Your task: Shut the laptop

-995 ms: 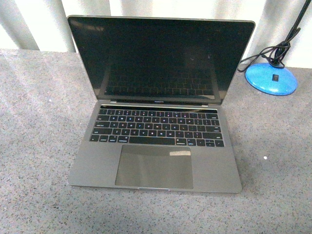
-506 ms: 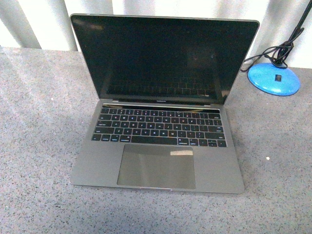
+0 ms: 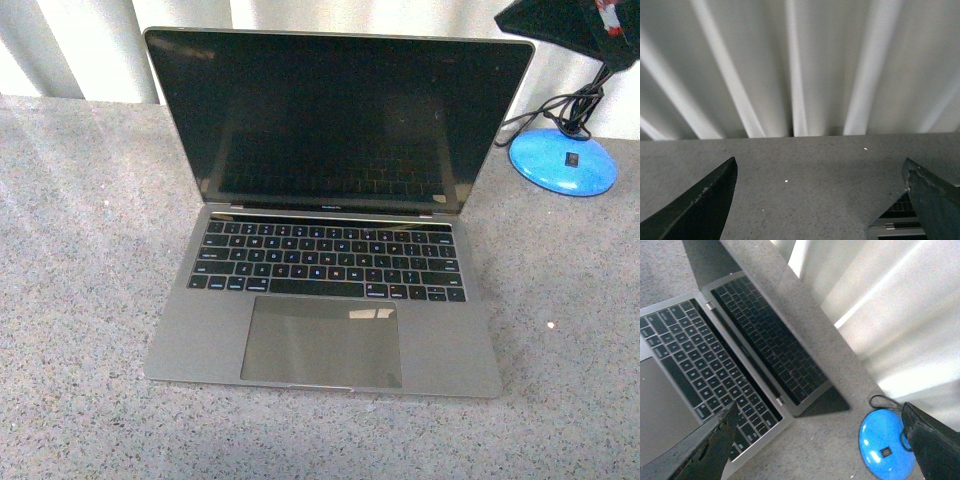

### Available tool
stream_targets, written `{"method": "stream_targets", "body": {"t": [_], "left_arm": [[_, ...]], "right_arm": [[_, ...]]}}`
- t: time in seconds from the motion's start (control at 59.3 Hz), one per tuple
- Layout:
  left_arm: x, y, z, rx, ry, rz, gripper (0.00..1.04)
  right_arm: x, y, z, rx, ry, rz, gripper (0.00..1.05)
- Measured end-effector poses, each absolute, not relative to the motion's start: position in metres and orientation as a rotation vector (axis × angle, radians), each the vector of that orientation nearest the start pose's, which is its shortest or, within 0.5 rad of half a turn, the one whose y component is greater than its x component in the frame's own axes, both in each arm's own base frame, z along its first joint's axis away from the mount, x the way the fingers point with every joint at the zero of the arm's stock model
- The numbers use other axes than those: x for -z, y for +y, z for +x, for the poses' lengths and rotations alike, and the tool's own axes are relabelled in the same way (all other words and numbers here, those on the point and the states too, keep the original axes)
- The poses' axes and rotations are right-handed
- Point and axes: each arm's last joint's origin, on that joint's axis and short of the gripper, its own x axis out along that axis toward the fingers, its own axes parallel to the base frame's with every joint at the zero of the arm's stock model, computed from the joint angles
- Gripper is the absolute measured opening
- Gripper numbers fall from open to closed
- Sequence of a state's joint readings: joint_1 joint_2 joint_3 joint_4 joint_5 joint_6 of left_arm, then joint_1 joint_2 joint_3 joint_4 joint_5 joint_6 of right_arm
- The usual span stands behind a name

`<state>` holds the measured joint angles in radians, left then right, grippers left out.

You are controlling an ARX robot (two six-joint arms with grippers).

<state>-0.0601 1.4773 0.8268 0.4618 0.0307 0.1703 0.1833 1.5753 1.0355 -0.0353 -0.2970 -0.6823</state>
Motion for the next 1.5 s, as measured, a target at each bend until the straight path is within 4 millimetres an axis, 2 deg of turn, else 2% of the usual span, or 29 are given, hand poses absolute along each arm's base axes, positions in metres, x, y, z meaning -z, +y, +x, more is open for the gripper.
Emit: {"method": "stream_targets", "body": {"t": [0.084,0.135,0.169,0.422,0.624,0.675,0.843,1.062,1.349,1.501], "left_arm": [[-0.246,-0.033,0.336,0.147,0.175,0.199,0.98],[-0.246,-0.039,0.345,0.162,0.169,0.212,0.98],[-0.245,-0.042,0.351,0.171,0.166,0.215,0.94],[-0.238,-0.065,0.386,0.28,0.181,0.305,0.47],[-0.221,-0.086,0.392,0.41,0.233,0.405,0.12],[-0.217,-0.091,0.392,0.437,0.244,0.426,0.03],[-0.208,-0.103,0.39,0.497,0.263,0.465,0.04],[-0.198,-0.109,0.39,0.53,0.297,0.495,0.04],[-0.193,-0.109,0.391,0.546,0.31,0.507,0.04],[-0.19,-0.108,0.387,0.56,0.323,0.516,0.04]], "right_arm": [[-0.245,0.072,0.347,-0.627,0.386,-0.625,0.94],[-0.248,0.073,0.353,-0.614,0.368,-0.629,0.86],[-0.249,0.073,0.357,-0.612,0.363,-0.628,0.79],[-0.252,0.076,0.369,-0.644,0.353,-0.617,0.35],[-0.238,0.078,0.379,-0.666,0.384,-0.612,0.0],[-0.233,0.079,0.381,-0.67,0.391,-0.611,0.01],[-0.22,0.08,0.385,-0.682,0.398,-0.609,0.01],[-0.202,0.083,0.388,-0.708,0.427,-0.607,0.01],[-0.198,0.086,0.389,-0.714,0.424,-0.597,0.01],[-0.192,0.087,0.382,-0.715,0.44,-0.581,0.01]]}}
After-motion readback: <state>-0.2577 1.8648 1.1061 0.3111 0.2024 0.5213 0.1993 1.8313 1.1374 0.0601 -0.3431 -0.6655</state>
